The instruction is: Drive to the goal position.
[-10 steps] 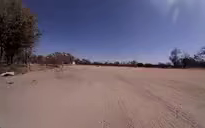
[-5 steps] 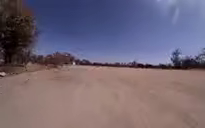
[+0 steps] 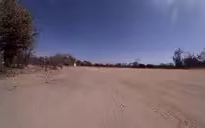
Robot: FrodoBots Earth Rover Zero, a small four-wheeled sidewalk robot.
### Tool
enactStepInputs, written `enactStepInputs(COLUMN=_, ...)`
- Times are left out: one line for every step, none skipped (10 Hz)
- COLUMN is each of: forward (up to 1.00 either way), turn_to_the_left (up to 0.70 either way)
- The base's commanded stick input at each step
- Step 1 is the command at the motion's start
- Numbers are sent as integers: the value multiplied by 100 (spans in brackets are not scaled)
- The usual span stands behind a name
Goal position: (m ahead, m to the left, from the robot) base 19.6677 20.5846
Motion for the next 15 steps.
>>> enactStepInputs(forward=100, turn_to_the_left=0)
enactStepInputs(forward=100, turn_to_the_left=0)
enactStepInputs(forward=100, turn_to_the_left=0)
enactStepInputs(forward=100, turn_to_the_left=0)
enactStepInputs(forward=100, turn_to_the_left=0)
enactStepInputs(forward=100, turn_to_the_left=0)
enactStepInputs(forward=100, turn_to_the_left=0)
enactStepInputs(forward=100, turn_to_the_left=0)
enactStepInputs(forward=100, turn_to_the_left=0)
enactStepInputs(forward=100, turn_to_the_left=0)
enactStepInputs(forward=100, turn_to_the_left=0)
enactStepInputs(forward=100, turn_to_the_left=0)
enactStepInputs(forward=100, turn_to_the_left=0)
enactStepInputs(forward=100, turn_to_the_left=0)
enactStepInputs(forward=100, turn_to_the_left=0)
